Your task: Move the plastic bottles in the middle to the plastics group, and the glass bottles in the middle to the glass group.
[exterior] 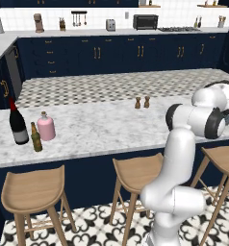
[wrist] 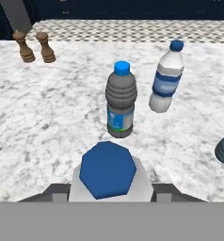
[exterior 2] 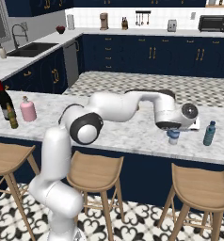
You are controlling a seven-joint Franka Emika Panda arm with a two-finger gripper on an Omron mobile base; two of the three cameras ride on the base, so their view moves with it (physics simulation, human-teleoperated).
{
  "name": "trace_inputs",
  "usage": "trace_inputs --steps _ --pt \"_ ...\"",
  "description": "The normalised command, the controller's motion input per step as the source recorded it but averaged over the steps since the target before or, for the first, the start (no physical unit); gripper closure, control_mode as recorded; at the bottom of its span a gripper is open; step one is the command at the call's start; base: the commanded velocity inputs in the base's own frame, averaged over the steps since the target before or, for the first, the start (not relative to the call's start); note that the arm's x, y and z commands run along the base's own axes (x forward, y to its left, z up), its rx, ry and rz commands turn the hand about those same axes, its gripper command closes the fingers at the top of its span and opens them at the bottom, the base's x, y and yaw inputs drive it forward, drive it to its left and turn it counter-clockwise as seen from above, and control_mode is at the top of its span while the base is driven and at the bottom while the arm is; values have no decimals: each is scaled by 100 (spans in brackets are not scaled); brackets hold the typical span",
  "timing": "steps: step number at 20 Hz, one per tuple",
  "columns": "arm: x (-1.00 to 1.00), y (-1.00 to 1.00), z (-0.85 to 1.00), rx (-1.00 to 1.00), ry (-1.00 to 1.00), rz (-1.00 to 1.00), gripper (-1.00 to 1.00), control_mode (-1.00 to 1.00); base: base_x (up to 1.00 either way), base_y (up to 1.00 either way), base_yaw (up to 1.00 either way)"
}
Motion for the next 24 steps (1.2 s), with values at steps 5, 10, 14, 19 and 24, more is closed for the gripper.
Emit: trace_inputs --steps 5,10,14,19,24 --pt "16 -3 0 0 0 13 100 -100 0 0 0" --pt "1 0 -15 0 0 7 100 -100 0 0 0" --pt "11 0 -41 0 0 6 100 -100 0 0 0" --pt "21 0 -15 -1 0 6 100 -100 0 0 0" --pt "30 0 0 0 4 6 100 -100 0 0 0"
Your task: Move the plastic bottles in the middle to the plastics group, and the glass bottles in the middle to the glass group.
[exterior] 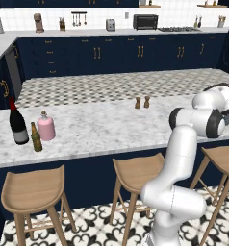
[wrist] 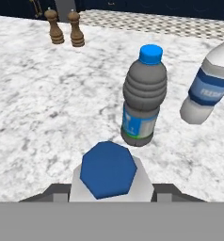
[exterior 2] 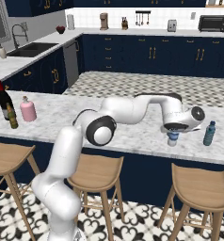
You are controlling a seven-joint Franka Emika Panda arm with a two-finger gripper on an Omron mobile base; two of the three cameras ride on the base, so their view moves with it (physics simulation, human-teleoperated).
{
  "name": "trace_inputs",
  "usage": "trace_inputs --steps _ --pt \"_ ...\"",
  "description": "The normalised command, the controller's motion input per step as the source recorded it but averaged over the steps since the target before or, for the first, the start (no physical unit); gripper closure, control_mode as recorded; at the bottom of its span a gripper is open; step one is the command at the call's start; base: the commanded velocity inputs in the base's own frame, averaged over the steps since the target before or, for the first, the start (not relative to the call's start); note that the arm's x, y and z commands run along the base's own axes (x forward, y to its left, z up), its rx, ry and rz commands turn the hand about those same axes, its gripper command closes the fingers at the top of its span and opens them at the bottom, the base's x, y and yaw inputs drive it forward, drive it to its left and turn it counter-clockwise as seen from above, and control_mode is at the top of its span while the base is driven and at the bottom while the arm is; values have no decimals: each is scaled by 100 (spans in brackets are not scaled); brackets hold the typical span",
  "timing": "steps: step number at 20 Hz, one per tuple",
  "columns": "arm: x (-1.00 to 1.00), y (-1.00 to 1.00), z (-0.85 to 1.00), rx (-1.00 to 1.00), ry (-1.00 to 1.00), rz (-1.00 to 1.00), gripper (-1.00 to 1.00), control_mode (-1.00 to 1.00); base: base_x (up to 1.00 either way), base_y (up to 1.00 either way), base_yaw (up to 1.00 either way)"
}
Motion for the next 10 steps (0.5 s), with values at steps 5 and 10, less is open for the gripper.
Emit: trace_inputs --steps 5,10 --pt "11 0 -1 0 3 2 100 -100 0 0 0" --pt "11 0 -28 0 0 0 100 -100 0 0 0"
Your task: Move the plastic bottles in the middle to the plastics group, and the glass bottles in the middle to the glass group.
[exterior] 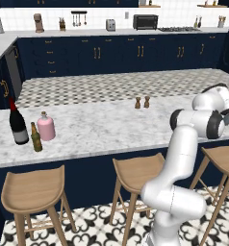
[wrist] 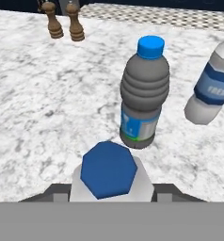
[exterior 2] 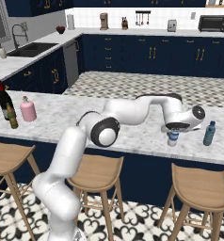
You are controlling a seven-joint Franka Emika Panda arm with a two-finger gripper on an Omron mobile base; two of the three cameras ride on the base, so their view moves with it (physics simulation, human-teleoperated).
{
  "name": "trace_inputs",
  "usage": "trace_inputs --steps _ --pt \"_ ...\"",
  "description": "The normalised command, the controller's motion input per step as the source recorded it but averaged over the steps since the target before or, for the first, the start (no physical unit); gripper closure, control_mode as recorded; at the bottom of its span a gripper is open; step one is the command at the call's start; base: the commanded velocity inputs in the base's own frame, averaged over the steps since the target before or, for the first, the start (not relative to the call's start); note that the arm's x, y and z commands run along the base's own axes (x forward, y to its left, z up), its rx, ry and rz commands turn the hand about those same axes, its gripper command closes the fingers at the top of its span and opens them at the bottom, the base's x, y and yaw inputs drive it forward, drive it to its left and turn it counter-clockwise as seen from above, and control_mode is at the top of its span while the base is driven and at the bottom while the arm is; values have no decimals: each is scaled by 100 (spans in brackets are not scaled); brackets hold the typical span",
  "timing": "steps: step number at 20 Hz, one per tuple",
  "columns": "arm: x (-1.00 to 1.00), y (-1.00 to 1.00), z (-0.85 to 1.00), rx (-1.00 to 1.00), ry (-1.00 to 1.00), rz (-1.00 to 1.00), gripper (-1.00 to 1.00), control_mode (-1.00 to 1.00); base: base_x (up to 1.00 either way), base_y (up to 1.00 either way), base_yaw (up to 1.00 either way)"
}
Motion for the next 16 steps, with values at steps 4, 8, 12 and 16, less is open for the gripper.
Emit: trace_inputs --steps 4,8,12,16 --pt "0 0 -51 0 0 0 100 -100 0 0 0" --pt "0 0 -34 0 1 0 100 -100 0 0 0" --pt "21 0 4 0 0 0 100 -100 0 0 0" --pt "37 0 2 -1 0 0 100 -100 0 0 0"
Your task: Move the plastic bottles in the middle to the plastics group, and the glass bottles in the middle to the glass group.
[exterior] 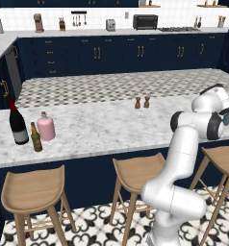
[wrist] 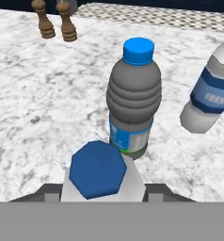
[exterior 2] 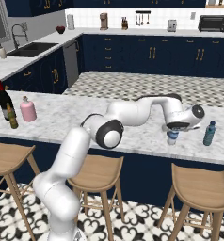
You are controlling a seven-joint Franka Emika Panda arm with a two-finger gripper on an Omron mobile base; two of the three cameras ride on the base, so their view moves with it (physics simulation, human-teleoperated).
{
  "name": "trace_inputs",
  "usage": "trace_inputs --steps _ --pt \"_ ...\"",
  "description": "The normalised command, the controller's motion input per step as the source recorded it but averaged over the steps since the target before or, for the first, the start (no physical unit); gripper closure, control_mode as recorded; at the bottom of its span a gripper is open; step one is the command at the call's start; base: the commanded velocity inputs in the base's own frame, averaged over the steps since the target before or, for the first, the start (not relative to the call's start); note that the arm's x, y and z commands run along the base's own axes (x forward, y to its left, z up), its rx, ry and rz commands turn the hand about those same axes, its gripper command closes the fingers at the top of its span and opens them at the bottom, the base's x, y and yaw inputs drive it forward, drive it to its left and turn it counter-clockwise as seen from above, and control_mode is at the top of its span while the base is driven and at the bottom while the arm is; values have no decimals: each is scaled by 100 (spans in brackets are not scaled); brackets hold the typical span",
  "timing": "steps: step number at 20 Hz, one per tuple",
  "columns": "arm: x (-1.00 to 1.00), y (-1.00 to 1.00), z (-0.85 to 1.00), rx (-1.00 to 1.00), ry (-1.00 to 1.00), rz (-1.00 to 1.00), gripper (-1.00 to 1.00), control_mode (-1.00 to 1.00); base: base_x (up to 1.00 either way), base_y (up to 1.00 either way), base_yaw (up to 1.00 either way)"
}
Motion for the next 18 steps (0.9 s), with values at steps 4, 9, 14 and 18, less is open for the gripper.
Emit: trace_inputs --steps 4,9,14,18 --pt "17 1 -9 0 0 0 100 -100 0 0 0" --pt "0 0 -28 0 4 0 100 -100 0 0 0" --pt "0 0 -8 0 3 0 100 -100 0 0 0" --pt "-3 0 0 -6 0 0 100 -100 0 0 0"
